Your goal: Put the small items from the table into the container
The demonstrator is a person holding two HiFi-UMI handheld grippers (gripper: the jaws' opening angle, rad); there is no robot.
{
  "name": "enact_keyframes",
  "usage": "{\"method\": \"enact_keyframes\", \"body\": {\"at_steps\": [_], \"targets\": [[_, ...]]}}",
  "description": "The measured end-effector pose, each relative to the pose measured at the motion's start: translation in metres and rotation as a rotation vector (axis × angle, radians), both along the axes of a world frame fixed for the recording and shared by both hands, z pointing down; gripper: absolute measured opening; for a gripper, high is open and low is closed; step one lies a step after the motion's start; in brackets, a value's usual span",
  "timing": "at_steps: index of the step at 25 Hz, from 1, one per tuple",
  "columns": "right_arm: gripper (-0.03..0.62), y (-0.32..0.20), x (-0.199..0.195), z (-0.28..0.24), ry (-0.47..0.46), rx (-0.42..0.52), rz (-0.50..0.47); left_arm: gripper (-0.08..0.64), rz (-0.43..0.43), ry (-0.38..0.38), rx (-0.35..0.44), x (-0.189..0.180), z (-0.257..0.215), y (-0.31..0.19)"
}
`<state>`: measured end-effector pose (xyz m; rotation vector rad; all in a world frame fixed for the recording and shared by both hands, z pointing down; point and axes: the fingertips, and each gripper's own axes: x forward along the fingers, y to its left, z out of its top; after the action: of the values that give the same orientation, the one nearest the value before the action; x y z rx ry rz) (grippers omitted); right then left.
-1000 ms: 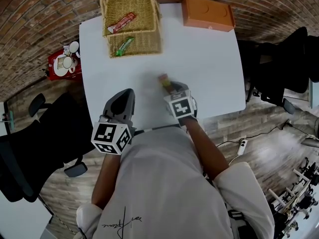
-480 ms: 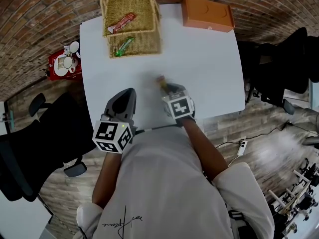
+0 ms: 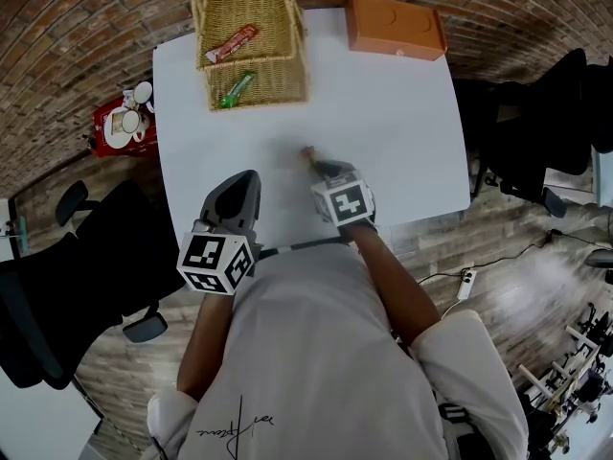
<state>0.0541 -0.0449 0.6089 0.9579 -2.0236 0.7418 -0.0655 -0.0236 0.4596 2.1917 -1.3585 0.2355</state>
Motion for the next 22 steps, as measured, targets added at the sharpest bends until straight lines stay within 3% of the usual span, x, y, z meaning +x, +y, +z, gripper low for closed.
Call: {"method": "enact_keyframes", "body": {"at_steps": [13,22], "targets": [[0.040,-0.003,-0.006,-0.008,-0.082,-0.040,-0.041,0.009,0.008,-0.017,0.017,0.002,-0.003,0.000],[0.037,-0.002,-0.013,-0.039,-0.149,-0.024,-0.132,0.009,0.021,-0.013,0.009,0.006,-0.002,-0.002]]}}
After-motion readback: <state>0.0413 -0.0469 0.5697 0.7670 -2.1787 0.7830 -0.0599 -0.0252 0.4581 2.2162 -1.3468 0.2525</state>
